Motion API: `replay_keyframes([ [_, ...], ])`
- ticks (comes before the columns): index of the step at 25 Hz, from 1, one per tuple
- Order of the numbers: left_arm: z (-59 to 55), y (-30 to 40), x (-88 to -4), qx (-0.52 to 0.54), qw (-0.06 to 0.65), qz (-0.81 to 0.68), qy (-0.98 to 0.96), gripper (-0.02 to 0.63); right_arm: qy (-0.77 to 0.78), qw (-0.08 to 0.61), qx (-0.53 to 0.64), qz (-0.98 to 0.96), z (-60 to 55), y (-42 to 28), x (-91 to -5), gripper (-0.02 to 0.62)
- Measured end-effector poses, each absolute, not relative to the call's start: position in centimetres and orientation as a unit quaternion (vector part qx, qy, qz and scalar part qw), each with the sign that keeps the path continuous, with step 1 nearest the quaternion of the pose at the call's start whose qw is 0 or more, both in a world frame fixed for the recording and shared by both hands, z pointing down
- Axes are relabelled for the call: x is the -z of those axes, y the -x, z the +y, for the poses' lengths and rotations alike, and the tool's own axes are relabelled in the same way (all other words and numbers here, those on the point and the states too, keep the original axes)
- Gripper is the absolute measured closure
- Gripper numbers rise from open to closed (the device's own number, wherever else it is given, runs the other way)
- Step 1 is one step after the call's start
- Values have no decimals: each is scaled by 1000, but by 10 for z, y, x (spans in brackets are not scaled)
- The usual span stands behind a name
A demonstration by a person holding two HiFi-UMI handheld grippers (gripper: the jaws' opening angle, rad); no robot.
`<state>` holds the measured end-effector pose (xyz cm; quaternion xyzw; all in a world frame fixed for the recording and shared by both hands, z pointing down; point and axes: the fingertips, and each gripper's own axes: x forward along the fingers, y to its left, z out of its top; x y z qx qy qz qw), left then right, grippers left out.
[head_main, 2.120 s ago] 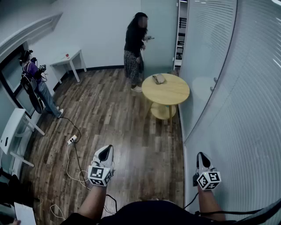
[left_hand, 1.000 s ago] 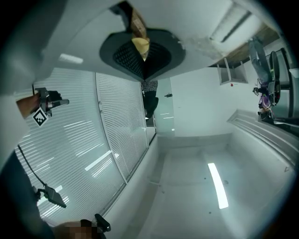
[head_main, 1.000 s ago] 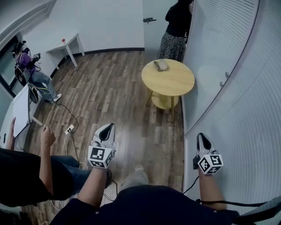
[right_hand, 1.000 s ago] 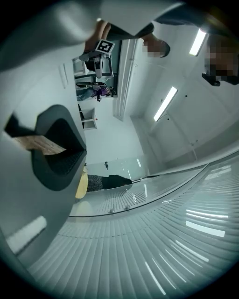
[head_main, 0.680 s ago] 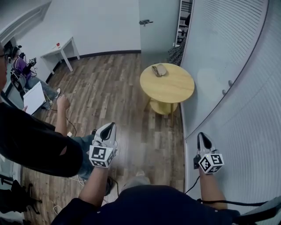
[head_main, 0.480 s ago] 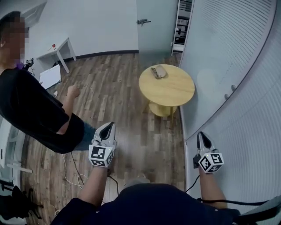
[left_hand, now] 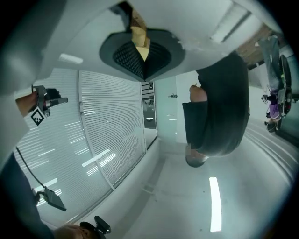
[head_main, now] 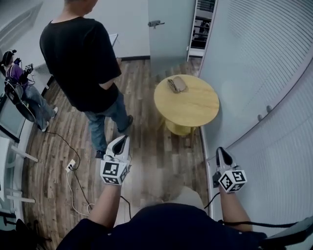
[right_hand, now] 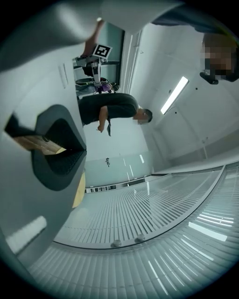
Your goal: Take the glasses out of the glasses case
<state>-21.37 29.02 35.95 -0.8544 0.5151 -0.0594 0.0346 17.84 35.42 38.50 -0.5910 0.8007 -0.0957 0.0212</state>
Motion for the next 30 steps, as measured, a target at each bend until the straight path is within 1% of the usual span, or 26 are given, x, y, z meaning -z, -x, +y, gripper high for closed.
replay_keyframes([
  [4,271,203,-369,61,21,502,863,600,590,18,99,801,329,-176,-389,588],
  [11,208,209,-356,53,48,525,848,600,586,30,101,803,254,-184,-395,588],
  [14,178,214,-357,59,33,532,844,600,578,30,107,808,218,-182,-396,588],
  [22,86,171,-338,66,47,529,845,600,556,28,107,824,110,-202,-387,588],
  [27,17,163,-316,85,46,544,833,600,542,32,112,832,29,-216,-366,588],
  [30,-11,153,-316,93,50,553,826,600,536,38,118,835,-9,-229,-373,588],
])
